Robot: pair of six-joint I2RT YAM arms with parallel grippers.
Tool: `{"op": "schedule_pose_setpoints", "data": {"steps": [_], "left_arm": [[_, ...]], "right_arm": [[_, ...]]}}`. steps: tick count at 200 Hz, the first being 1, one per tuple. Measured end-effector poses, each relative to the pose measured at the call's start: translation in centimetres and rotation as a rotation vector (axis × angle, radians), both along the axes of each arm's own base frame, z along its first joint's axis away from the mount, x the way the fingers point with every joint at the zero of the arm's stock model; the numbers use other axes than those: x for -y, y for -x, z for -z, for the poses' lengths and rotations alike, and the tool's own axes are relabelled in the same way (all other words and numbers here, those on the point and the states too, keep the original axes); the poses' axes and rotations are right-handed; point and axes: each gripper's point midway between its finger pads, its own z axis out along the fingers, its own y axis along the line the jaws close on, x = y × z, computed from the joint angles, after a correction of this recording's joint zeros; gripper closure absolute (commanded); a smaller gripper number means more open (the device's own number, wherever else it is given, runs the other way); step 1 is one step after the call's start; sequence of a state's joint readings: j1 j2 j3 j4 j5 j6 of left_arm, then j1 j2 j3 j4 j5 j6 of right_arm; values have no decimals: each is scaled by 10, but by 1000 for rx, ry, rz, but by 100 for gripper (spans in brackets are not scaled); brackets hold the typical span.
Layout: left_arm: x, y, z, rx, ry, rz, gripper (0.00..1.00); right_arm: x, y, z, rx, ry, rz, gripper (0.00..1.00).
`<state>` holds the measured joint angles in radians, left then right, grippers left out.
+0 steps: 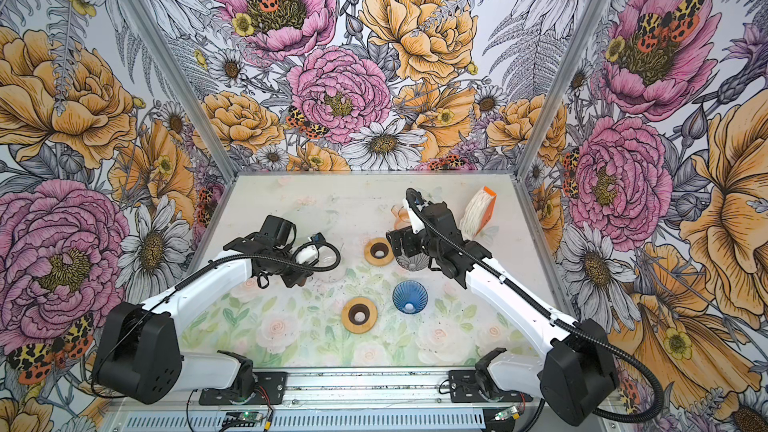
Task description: Place the coffee filter in the dripper
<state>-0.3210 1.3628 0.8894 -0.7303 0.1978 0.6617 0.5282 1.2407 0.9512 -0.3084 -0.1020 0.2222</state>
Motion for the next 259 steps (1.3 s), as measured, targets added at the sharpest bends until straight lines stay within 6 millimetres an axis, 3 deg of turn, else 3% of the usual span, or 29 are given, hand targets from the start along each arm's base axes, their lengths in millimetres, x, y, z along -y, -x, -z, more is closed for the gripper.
{"op": "schedule_pose_setpoints", "data": {"steps": [43,71,112,143,178,203,211,224,259], "left_arm": [[-3,-5,3,12,-27,-4,72],[-8,-5,5,15,-57,-7,54],[-7,-7,-4,40,-39,-31,40],[-5,-13,-29,119,7,-65,31],[-2,-18,-72,244,91,-112,23],[1,-17,-107,323,174,-138,20],[1,-15,-119,349,207,-148,12],[0,-12,-135,382,253,-168,8],[-14,-2,-158,443,342,-253,1]], "right_arm": [[-6,5,10,-24,29,-28,1],[-10,8,13,-38,54,-50,1],[-12,11,8,-36,80,-75,1],[-13,13,-3,-28,101,-97,1],[-24,18,-8,-42,137,-144,1],[-38,30,0,-76,177,-205,2],[-42,34,4,-90,190,-223,3],[-47,40,9,-114,210,-247,4],[-59,60,28,-181,272,-305,7]]}}
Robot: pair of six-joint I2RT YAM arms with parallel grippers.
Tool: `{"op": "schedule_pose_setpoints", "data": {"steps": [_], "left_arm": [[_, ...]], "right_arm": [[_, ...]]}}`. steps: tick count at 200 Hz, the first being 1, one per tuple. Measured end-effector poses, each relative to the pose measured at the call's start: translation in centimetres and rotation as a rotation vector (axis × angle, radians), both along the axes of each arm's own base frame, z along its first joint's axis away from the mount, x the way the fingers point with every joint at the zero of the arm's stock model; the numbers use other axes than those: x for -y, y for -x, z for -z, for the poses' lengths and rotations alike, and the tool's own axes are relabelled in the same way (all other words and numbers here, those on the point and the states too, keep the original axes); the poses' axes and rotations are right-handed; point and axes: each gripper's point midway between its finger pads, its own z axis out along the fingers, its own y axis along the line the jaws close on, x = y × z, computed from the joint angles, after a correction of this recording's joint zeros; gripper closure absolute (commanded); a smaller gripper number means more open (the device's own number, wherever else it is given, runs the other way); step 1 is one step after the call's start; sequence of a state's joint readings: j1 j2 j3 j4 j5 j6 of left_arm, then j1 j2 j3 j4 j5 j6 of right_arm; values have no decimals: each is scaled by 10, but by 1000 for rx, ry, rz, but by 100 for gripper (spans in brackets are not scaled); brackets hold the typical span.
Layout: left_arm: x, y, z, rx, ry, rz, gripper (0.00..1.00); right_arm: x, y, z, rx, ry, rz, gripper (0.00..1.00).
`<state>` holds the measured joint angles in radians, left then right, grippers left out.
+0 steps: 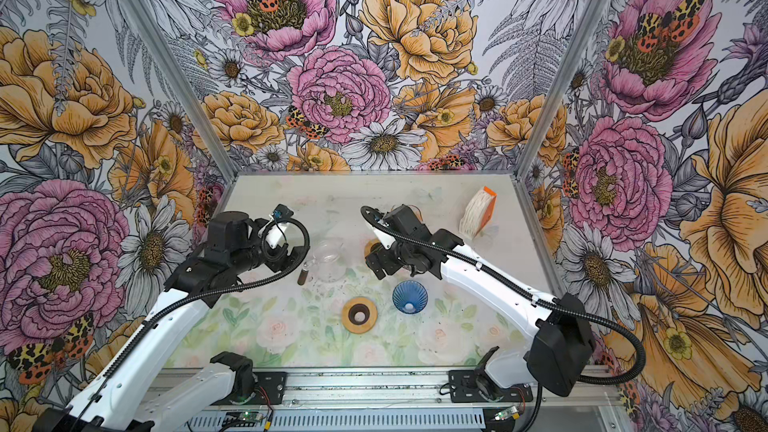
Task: Place the coffee filter in the dripper
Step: 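Lower the right gripper into the hole of the nearer bamboo ring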
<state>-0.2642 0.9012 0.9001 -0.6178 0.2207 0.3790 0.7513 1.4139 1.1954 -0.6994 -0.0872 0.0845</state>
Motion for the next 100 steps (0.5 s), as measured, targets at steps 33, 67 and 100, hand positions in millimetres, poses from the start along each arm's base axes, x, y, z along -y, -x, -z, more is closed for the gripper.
{"op": "schedule_pose_setpoints", "data": {"steps": [33,67,100], "left_arm": [[-17,14,7,-12,99,-96,1],[-38,24,21,-30,178,-213,1],[-66,28,33,-27,247,-369,1]], "right_arm": [[-14,13,21,-76,79,-58,9],[-26,29,40,-100,185,-146,11],[-31,40,54,-122,249,-205,14]]}}
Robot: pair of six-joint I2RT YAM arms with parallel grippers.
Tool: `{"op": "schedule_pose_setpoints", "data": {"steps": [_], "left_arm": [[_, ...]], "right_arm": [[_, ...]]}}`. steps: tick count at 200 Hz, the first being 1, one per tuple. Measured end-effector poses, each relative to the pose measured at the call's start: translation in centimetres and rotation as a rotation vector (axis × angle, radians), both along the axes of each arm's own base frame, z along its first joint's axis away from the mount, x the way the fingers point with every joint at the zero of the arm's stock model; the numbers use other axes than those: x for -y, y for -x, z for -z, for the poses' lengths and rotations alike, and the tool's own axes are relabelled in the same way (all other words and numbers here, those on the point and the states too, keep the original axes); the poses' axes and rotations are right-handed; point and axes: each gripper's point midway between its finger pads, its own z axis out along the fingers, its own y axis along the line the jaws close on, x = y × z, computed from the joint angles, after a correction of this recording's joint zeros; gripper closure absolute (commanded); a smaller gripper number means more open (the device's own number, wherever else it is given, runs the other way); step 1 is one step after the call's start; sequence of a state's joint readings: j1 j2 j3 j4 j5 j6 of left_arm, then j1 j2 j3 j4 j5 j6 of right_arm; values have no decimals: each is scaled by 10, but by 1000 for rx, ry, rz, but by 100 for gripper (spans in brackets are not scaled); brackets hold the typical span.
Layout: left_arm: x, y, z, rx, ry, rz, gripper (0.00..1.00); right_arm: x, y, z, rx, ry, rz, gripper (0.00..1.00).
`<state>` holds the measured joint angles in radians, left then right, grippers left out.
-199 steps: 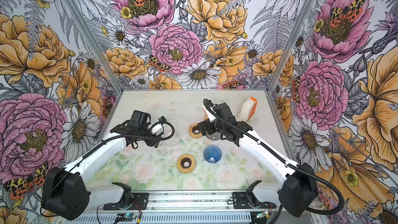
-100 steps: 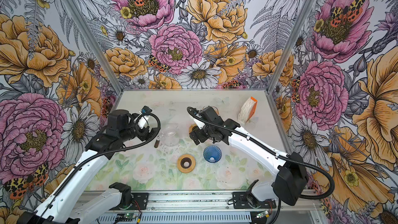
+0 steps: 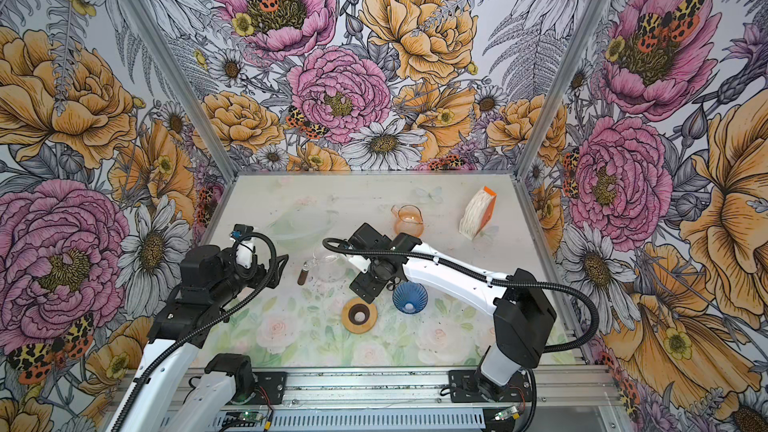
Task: Place the coffee filter in the dripper
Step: 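Lower the right gripper into the hole of the nearer bamboo ring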
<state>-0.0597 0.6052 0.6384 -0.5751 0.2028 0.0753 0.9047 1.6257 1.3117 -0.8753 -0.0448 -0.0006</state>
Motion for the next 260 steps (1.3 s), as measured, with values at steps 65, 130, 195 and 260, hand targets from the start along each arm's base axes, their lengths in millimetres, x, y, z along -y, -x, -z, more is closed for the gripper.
{"op": "schedule_pose_setpoints", "data": {"steps": [65,130,195,260], "left_arm": [[-23,-1,18,-37,82,-136,1],[-25,-3,19,-29,99,-149,1],[-25,-3,20,-35,105,-152,1],[-24,-4,23,-47,106,-149,1]], "right_arm": [[-6,9,35,-43,96,-65,21],[-20,16,51,-42,99,-142,27],[-14,32,75,-70,132,-190,28],[-20,36,85,-92,128,-223,35]]}}
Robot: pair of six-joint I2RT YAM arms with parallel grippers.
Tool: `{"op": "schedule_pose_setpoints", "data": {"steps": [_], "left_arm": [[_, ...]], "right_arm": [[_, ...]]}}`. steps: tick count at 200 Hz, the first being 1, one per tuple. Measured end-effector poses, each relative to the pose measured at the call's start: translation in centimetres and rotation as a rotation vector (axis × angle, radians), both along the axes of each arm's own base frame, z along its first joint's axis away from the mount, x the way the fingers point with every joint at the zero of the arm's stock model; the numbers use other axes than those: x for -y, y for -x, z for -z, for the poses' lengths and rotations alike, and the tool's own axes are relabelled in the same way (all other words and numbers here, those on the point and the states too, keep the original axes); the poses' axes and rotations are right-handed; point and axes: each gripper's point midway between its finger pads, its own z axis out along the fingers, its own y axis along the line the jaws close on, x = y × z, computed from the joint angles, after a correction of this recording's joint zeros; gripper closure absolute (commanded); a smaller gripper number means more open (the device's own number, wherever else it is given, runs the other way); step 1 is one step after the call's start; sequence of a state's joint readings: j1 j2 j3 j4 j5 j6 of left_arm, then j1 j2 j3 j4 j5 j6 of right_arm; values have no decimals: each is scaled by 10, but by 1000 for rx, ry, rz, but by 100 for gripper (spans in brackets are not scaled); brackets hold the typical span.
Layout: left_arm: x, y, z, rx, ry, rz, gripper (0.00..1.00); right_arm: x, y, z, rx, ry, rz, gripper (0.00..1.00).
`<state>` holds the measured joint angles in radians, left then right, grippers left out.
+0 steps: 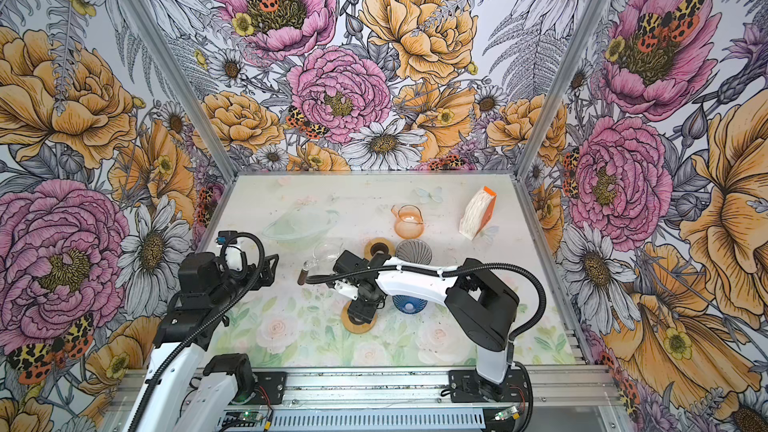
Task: Place the coffee filter in the dripper
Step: 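Lower the right gripper into the hole of the nearer bamboo ring, then close the right gripper on the bamboo ring's inner rim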
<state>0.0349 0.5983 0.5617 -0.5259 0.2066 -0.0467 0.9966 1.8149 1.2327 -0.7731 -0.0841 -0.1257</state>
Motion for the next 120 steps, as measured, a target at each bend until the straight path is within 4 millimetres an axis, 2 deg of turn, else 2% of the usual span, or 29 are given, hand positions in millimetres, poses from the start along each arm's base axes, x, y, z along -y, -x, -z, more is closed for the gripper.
{"op": "schedule_pose_setpoints", "data": {"steps": [50,120], "left_arm": [[4,0,1,-3,2,15,1],[7,-1,5,-20,7,30,1]], "right_arm": [[0,-1,5,-4,8,2,39],[0,1,14,-18,28,2,33]]}}
